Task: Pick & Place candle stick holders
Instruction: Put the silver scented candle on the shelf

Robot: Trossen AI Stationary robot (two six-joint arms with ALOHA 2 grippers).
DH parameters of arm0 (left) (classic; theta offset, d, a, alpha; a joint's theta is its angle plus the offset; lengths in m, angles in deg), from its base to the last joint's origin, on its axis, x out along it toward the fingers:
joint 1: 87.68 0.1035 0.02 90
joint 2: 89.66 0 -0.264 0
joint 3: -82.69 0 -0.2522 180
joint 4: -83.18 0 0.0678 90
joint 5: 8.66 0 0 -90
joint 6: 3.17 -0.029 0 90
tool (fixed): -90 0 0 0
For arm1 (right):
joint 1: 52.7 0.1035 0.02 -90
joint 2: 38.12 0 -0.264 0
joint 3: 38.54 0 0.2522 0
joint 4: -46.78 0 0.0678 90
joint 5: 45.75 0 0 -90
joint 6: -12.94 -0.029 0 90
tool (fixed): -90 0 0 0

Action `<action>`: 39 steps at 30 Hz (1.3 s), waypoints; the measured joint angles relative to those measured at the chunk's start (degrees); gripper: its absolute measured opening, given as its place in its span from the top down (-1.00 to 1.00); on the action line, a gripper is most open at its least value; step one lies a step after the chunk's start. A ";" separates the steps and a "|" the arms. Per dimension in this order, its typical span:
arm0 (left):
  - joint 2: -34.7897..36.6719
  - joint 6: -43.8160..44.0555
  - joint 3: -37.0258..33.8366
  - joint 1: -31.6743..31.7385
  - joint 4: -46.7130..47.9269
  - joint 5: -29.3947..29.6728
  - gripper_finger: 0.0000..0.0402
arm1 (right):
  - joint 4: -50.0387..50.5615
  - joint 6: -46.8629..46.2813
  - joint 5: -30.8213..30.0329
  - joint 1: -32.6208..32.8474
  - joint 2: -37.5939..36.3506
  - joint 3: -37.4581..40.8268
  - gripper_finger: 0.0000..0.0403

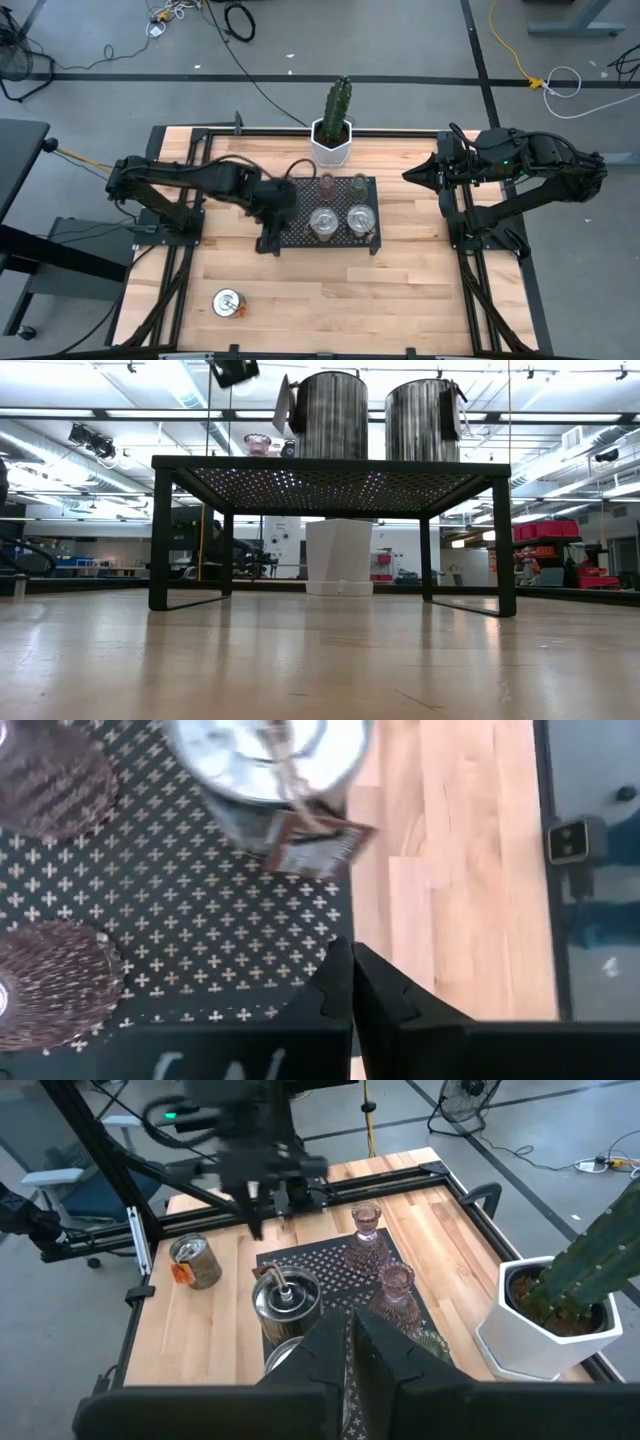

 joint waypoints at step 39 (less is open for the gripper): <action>-1.18 3.98 -4.13 -41.65 -0.08 -4.00 0.51 | 0.00 -0.01 -0.04 -0.01 0.04 0.00 0.89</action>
